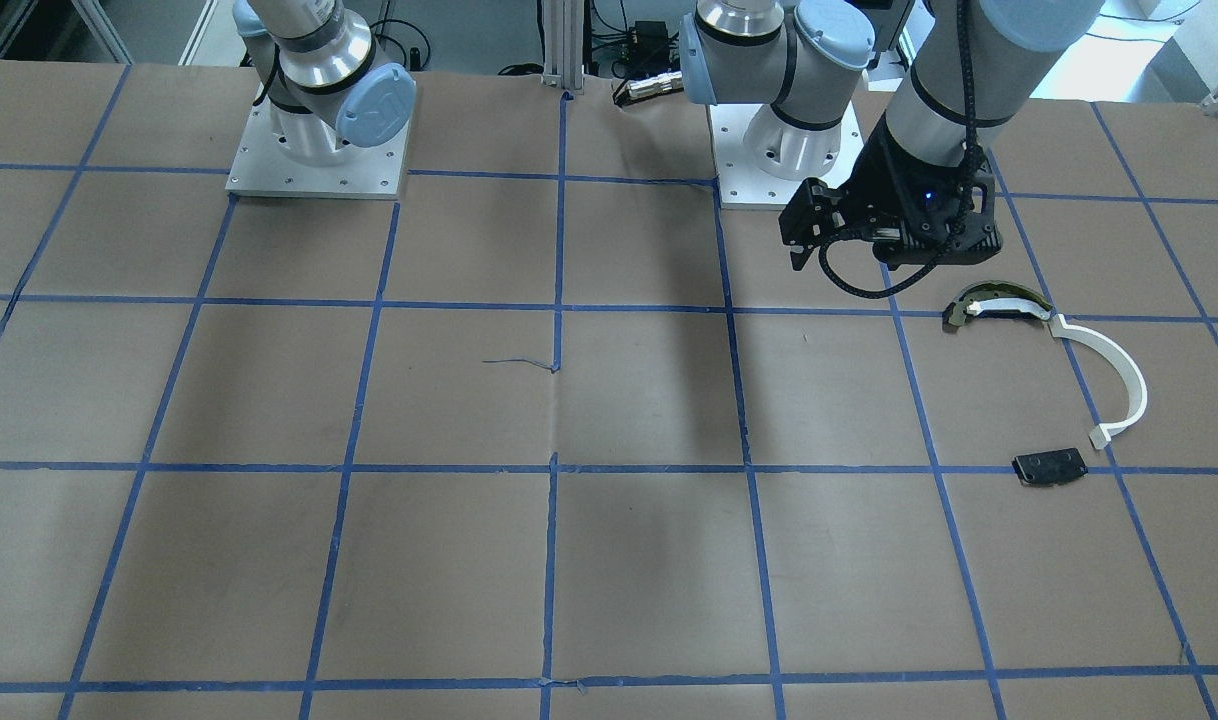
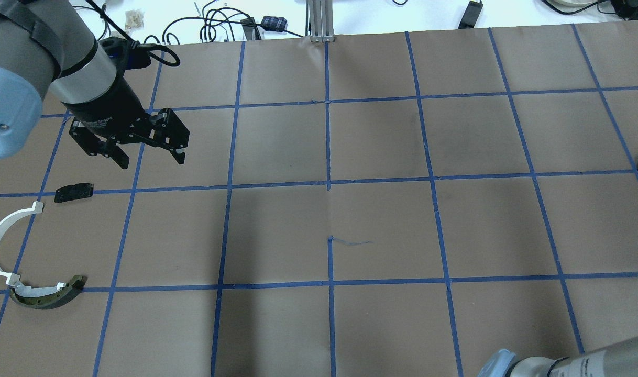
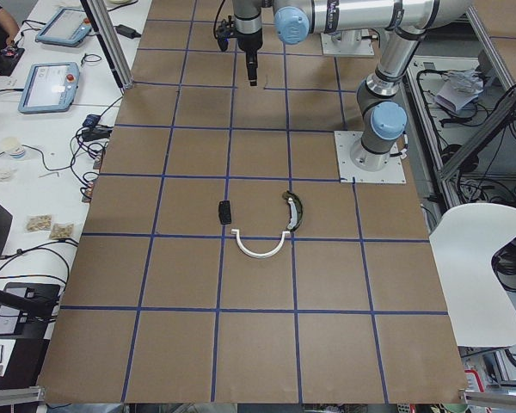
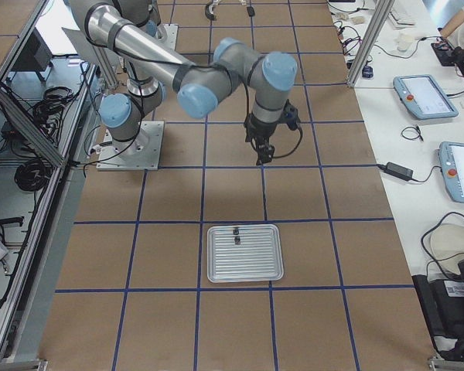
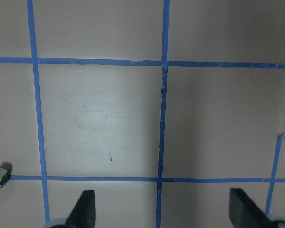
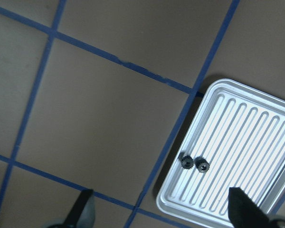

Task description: Place bearing gear from tray to pile

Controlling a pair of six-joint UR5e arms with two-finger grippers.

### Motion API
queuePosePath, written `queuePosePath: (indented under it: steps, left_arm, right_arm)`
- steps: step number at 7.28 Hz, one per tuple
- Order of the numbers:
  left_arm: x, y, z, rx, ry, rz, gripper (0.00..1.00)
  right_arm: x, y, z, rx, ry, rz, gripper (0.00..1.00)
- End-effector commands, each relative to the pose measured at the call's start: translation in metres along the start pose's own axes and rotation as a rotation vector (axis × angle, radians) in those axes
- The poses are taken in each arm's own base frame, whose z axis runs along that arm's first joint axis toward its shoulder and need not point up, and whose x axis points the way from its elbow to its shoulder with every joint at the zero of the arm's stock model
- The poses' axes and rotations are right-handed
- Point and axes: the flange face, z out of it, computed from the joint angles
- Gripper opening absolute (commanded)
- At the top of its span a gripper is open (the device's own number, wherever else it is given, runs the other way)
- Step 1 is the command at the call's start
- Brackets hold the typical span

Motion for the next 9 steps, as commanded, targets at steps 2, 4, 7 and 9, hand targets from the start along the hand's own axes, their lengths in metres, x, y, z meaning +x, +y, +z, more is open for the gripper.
queuePosePath:
  steps: [2, 4, 7, 9]
  left_arm:
    - [0.000, -0.001, 0.002, -0.004, -0.002, 0.001, 1.00]
    - [0.000, 0.000, 0.000, 0.001, 0.000, 0.001, 1.00]
    - [0.000, 0.000, -0.003, 0.006, -0.002, 0.001, 1.00]
    - [-0.005, -0.002, -0.001, 0.007, -0.001, -0.004, 1.00]
  right_arm:
    - [0.097, 0.059, 0.119, 0.057, 0.036, -0.242, 1.00]
    - [0.072, 0.083, 0.173, 0.050, 0.066, -0.372, 1.00]
    - [0.052, 0.083, 0.176, 0.074, 0.124, -0.439, 0.89]
    - [0.044, 0.081, 0.184, 0.111, 0.075, -0.425, 0.81]
